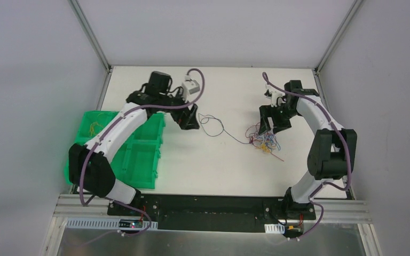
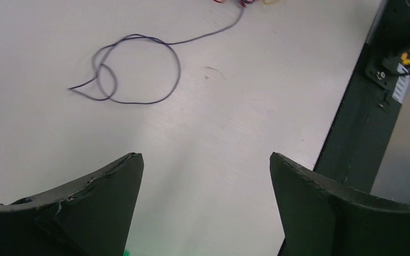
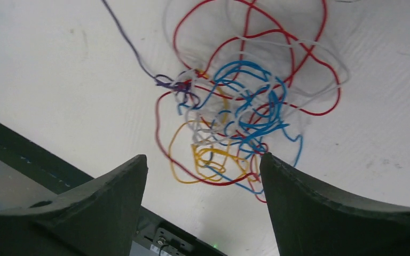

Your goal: Untangle the cables

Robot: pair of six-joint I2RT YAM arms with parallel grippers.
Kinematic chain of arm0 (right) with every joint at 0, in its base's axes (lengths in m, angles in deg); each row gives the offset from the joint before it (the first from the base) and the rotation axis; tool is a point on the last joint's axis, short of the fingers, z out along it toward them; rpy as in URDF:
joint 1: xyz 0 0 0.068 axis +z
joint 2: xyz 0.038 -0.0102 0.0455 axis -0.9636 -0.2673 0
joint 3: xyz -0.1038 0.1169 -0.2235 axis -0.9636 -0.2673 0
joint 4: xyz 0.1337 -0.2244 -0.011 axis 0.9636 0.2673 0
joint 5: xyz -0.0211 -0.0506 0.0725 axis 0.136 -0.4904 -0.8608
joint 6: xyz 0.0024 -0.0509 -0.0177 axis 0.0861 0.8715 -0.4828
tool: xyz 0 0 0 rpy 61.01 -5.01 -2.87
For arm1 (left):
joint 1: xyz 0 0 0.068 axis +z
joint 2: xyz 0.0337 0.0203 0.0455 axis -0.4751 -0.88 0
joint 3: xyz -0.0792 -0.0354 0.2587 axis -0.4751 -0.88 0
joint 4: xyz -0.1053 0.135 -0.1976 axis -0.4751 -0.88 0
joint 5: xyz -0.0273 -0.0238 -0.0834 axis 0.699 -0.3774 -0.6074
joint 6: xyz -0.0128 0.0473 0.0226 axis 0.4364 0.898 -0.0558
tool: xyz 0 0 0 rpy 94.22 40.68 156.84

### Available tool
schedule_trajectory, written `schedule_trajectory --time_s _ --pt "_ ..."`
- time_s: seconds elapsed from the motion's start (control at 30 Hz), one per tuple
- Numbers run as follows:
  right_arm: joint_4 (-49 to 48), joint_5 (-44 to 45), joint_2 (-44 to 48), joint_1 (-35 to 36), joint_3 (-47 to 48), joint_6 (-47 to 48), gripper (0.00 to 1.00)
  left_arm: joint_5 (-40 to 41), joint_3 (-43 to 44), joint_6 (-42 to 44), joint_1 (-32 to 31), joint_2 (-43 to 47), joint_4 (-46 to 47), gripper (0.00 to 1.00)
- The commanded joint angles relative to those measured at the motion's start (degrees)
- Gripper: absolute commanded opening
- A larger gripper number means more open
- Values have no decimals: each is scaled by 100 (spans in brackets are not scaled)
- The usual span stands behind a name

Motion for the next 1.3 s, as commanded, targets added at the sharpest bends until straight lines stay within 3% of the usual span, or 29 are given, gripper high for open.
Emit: schedule_trajectory --time_s 0.0,0.13,0.23,0.43,0.57,0.67,0.77,0.97,1.17,1.27 --pt "-225 170 -352 -208 123 282 73 -597 -299 263 -700 -415 772 89" --pt "-56 -480 -539 -217 124 622 34 -575 -380 448 -921 -906 1293 76" --pt "59 -701 -557 -220 154 713 0 -201 -395 828 -1002 -1349 1827 73" --pt "209 -761 -483 -251 290 445 0 959 1297 1063 -1104 -3486 1903 83" --pt "270 -786 -475 -304 327 342 0 357 1574 2029 -1331 -3756 1706 84" --pt "275 -698 -638 -437 345 295 0 -298 1369 2730 -1612 -3679 1748 81" --pt "379 -693 -994 -663 504 258 0 -388 1192 3302 -1987 -3686 1991 75" --pt "431 -858 -1442 -833 618 91 0 -87 1601 2921 -2534 -4205 2281 64" --pt "415 -919 -1636 -957 604 56 0 423 1666 2547 -3073 -4475 2540 63" --pt "424 -959 -1656 -997 587 86 0 908 1726 2491 -3257 -4582 2632 54"
